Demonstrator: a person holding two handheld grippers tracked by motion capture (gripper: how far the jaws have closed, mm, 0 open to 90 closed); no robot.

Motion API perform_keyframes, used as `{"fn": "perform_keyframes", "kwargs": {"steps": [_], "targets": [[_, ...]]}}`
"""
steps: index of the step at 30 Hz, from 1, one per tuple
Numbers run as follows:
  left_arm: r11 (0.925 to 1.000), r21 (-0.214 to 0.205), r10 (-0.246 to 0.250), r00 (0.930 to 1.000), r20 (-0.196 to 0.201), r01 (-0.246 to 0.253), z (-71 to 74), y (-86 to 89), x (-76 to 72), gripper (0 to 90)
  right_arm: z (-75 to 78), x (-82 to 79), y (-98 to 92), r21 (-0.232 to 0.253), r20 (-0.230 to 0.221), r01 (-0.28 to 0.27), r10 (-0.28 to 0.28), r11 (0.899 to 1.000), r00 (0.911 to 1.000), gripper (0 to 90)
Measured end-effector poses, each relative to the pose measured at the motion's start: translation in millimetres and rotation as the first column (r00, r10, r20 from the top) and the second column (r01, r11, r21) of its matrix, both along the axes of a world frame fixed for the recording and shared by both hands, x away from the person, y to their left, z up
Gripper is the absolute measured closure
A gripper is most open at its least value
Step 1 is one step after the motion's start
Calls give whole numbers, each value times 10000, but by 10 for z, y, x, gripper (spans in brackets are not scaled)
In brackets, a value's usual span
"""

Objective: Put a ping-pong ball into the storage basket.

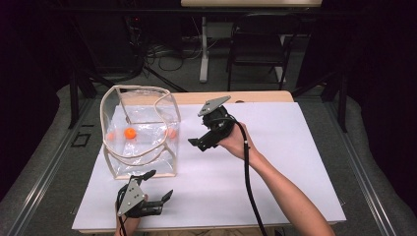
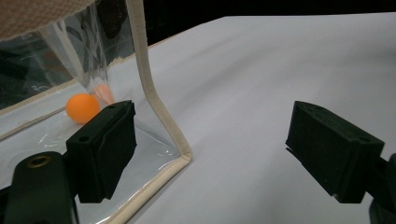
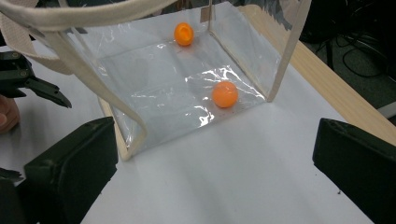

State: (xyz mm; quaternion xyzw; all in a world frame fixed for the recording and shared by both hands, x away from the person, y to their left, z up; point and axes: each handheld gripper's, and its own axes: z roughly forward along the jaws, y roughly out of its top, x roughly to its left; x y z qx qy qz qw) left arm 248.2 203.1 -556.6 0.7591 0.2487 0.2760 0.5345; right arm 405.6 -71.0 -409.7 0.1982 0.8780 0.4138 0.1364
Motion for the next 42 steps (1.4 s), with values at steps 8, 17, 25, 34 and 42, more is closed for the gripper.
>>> {"fn": "perform_keyframes", "kwargs": {"steps": [8,17,25,34,42], "targets": [[10000,3,6,10000,19,-6,-1,1,-2,157,-115,-59,-63,-79,-72,5,-6,10000,10000,0],[10000,8,-15,10000,9,15,-2,-1,-1,157,-199,-149,-137,-78,-77,-68,67,9999,9999,0],[10000,17,-24,10000,12,24,-1,-4,1,157,-242,-227,-218,-20,-34,-60,60,10000,10000,0],[10000,20,-24,10000,15,24,-1,-7,-1,157,-310,-326,-318,0,-29,-62,62,10000,10000,0],[10000,24,-20,10000,20,20,0,-7,-1,157,-350,-410,-410,31,29,-77,77,10000,10000,0]]}}
